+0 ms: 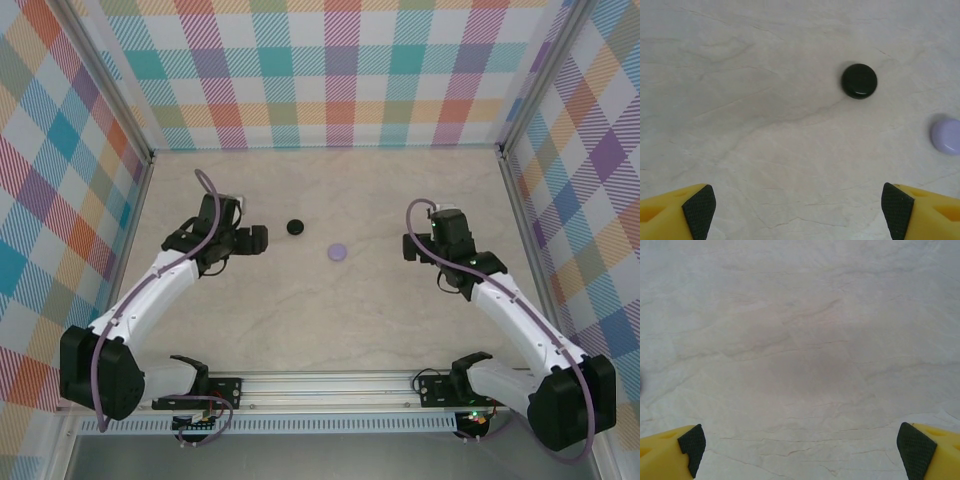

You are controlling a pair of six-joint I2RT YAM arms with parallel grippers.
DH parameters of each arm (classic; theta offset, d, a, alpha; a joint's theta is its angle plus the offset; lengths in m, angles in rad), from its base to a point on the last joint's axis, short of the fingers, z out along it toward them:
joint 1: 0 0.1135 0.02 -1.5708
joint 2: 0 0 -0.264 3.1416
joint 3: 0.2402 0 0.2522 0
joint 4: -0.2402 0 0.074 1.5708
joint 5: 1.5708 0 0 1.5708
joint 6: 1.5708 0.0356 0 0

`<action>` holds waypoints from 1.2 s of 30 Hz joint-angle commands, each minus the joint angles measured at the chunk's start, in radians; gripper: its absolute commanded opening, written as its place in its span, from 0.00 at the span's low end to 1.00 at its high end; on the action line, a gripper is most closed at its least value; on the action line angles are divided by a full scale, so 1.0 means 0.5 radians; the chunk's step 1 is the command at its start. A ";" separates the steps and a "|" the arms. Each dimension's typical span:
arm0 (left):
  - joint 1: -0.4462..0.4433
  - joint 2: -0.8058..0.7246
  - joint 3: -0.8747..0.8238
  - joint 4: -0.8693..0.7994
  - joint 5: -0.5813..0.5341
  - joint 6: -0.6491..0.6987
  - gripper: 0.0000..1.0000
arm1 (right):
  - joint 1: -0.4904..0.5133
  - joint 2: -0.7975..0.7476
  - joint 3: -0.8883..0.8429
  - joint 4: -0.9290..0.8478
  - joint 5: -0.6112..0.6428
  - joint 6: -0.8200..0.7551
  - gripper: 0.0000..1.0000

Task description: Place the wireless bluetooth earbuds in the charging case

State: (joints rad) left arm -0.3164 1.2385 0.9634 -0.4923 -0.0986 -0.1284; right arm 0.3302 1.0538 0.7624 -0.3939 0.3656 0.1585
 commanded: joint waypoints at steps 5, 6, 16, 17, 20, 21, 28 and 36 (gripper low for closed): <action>0.093 -0.093 -0.269 0.340 -0.368 0.100 1.00 | -0.235 -0.097 -0.278 0.323 -0.018 0.042 1.00; 0.098 -0.099 -0.320 0.408 -0.410 0.106 1.00 | -0.268 -0.079 -0.309 0.366 -0.046 0.040 1.00; 0.165 -0.120 -0.800 1.259 -0.425 0.307 1.00 | -0.408 0.125 -0.539 0.931 -0.180 -0.045 1.00; 0.177 -0.115 -0.828 1.313 -0.408 0.327 1.00 | -0.418 0.133 -0.566 1.001 -0.202 -0.064 1.00; 0.214 -0.083 -0.903 1.453 -0.291 0.382 1.00 | -0.449 0.159 -0.640 1.207 -0.278 -0.122 1.00; 0.226 -0.066 -0.926 1.513 -0.257 0.383 1.00 | -0.457 0.171 -0.671 1.289 -0.308 -0.143 1.00; 0.322 0.053 -1.163 2.122 0.019 0.370 1.00 | -0.524 0.304 -0.793 1.730 -0.508 -0.198 1.00; 0.420 0.245 -1.203 2.437 0.160 0.422 1.00 | -0.582 0.493 -0.745 1.952 -0.689 -0.254 1.00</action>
State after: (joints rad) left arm -0.1303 1.3468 0.3660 0.5961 -0.0647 0.0593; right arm 0.0494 1.2751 0.3740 0.4828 0.0837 0.0582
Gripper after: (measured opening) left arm 0.997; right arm 0.999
